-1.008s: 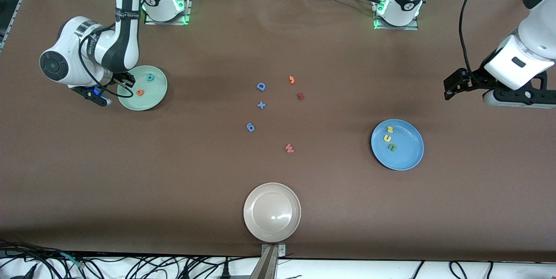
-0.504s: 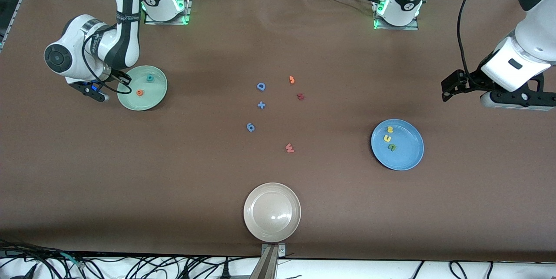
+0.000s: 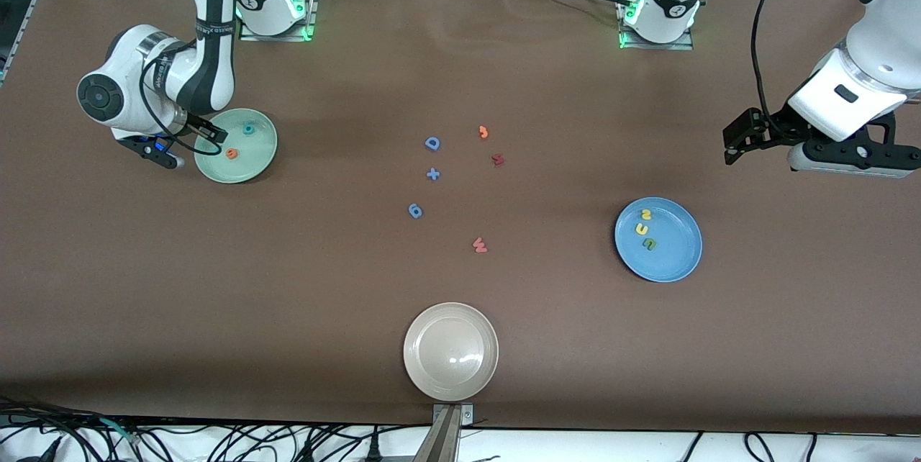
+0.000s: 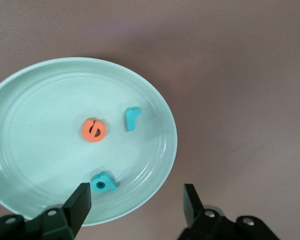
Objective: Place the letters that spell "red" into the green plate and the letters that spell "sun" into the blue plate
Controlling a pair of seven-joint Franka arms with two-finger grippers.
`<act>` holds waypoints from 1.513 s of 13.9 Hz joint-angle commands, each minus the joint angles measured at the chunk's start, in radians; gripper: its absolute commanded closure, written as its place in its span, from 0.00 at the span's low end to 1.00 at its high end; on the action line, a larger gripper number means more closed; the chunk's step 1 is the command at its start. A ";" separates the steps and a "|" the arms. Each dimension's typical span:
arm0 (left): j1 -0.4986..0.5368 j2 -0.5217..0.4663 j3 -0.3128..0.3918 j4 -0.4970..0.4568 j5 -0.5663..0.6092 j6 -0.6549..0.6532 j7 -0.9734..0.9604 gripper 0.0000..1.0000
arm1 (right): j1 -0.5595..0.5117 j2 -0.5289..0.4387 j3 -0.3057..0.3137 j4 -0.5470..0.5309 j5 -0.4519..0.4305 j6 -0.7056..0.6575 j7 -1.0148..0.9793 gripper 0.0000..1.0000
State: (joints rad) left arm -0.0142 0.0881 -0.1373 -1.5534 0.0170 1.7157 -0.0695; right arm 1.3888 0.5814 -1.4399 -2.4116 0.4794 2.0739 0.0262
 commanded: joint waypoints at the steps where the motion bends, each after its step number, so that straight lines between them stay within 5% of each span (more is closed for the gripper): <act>1: 0.002 0.016 -0.002 0.013 -0.035 -0.031 0.016 0.00 | 0.024 -0.008 -0.027 0.061 -0.007 -0.014 -0.031 0.01; 5: -0.018 0.019 -0.021 0.024 -0.020 -0.030 0.008 0.00 | -0.037 0.009 -0.045 0.352 -0.013 -0.337 -0.042 0.01; 12: -0.010 0.039 -0.028 0.068 -0.006 -0.036 0.013 0.00 | -0.141 0.008 -0.047 0.736 -0.015 -0.664 -0.058 0.01; 18: -0.009 0.016 -0.027 0.065 -0.009 -0.120 0.005 0.00 | -0.189 -0.002 -0.070 0.801 -0.001 -0.741 -0.201 0.01; 21: -0.007 0.016 -0.027 0.058 -0.008 -0.117 0.008 0.00 | -0.313 -0.011 0.046 0.940 0.001 -0.876 -0.232 0.01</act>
State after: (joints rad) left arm -0.0282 0.1082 -0.1613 -1.5041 0.0169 1.6176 -0.0695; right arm 1.1766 0.5798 -1.4828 -1.5801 0.4794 1.2806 -0.1835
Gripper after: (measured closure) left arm 0.000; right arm 0.004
